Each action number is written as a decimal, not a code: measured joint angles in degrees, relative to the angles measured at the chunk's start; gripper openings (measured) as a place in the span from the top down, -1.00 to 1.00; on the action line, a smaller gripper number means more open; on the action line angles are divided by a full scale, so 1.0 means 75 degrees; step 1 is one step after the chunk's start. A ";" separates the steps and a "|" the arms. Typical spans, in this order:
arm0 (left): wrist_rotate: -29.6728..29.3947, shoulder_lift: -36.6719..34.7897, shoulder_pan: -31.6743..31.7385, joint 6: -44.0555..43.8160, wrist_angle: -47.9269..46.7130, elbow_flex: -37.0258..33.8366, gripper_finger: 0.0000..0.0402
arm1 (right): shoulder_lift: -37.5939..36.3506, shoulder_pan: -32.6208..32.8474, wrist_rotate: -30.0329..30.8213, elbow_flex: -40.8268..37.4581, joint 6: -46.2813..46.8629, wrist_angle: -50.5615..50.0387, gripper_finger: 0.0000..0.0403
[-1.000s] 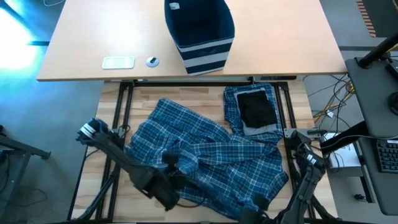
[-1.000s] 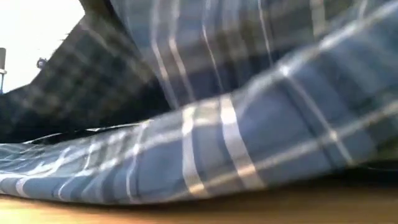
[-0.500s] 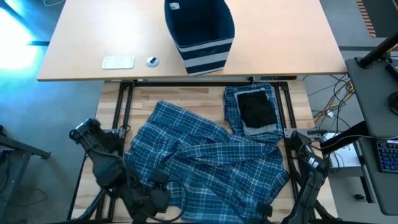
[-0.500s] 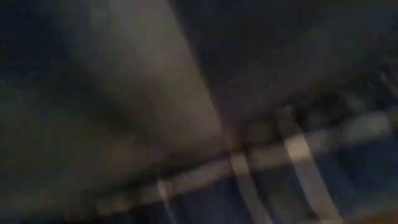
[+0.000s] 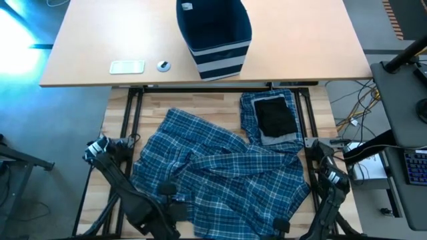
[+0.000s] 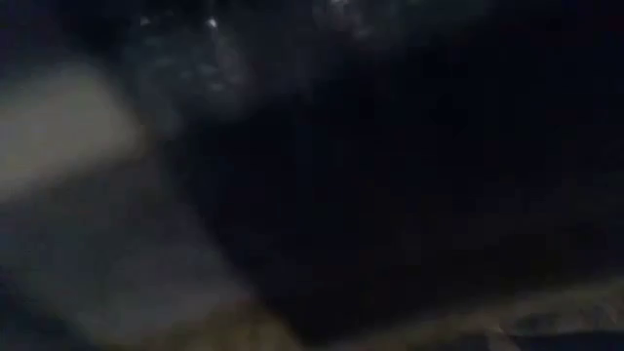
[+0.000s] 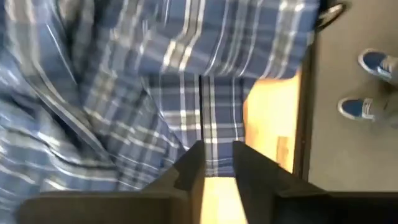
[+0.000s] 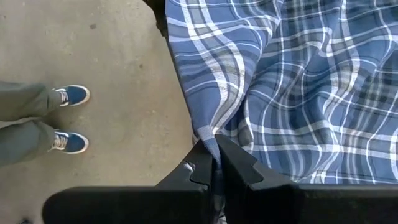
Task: Fold Laundry from Bin
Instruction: Fold the blue patterned long sleeve
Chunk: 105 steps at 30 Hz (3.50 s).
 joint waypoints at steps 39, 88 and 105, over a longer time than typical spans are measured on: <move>0.0126 -0.1020 -0.0816 -0.0513 0.3414 -0.4491 0.99 | 0.0000 -0.0023 -0.0402 -0.0020 0.0339 -0.0111 0.96; 0.2504 -0.0524 0.8351 0.4939 0.3631 -0.1410 1.00 | -0.0673 0.0079 -0.0452 -0.1092 0.5599 0.0117 0.96; 0.2852 -0.1219 0.7403 0.5019 0.0860 -0.1866 0.28 | -0.0659 -0.0068 -0.1371 -0.2633 0.6015 0.1833 0.96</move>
